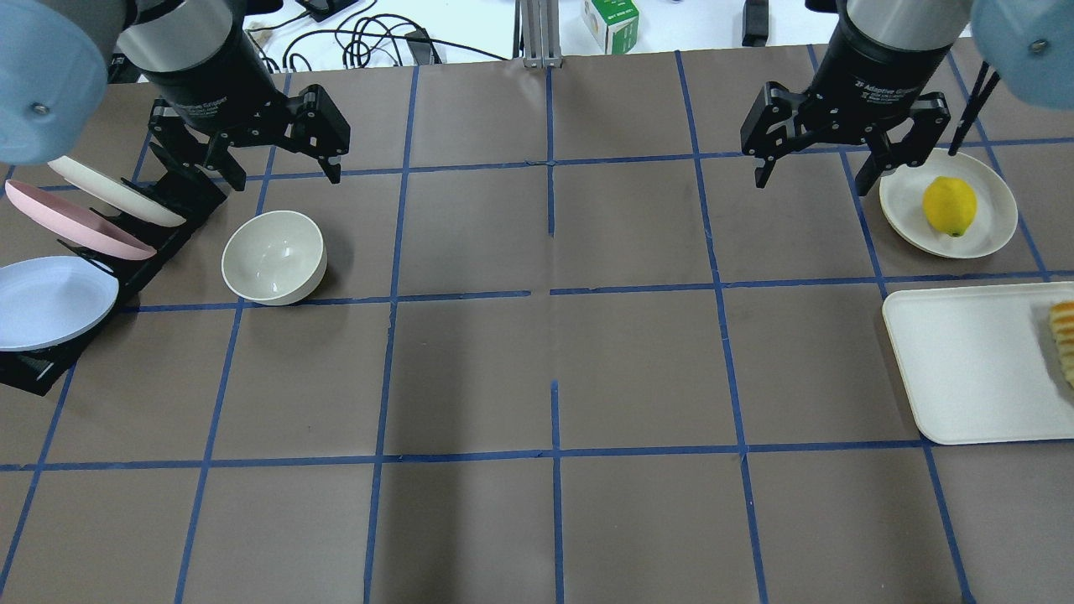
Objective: Place bowl and put lemon in it
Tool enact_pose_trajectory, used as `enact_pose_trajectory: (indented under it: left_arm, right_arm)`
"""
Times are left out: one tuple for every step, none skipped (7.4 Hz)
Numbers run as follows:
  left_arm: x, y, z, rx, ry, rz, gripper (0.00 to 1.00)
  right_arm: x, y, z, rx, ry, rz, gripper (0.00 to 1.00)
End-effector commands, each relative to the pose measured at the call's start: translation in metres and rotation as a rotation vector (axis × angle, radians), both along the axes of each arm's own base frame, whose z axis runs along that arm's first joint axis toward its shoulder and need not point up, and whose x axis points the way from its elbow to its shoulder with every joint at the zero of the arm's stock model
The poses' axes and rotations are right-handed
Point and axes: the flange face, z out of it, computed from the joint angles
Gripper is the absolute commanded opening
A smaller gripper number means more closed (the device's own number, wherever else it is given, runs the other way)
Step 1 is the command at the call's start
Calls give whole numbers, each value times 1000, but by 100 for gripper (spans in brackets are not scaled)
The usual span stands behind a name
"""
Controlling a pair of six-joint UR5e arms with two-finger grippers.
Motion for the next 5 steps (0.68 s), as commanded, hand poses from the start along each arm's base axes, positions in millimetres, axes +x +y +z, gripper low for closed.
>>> enact_pose_trajectory:
  left_arm:
    - [1,0,-1,0,-2,-3,100]
    - [3,-1,-3,3,-1,0,100]
    - [3,-3,-9,15,-4,0,100]
    - [10,-10,-15,22,-3,-30,100]
    - [49,-31,-24,-12,-8,-36,100]
  right_arm:
    - [0,0,0,2,1,-3,100]
    - [0,-1,-1,2,-1,-3,100]
    - [-2,-2,-1,-2,-1,4,100]
    - [-4,-2,-1,0,-1,0,100]
    - [-5,-5,-7,15,1,2,100]
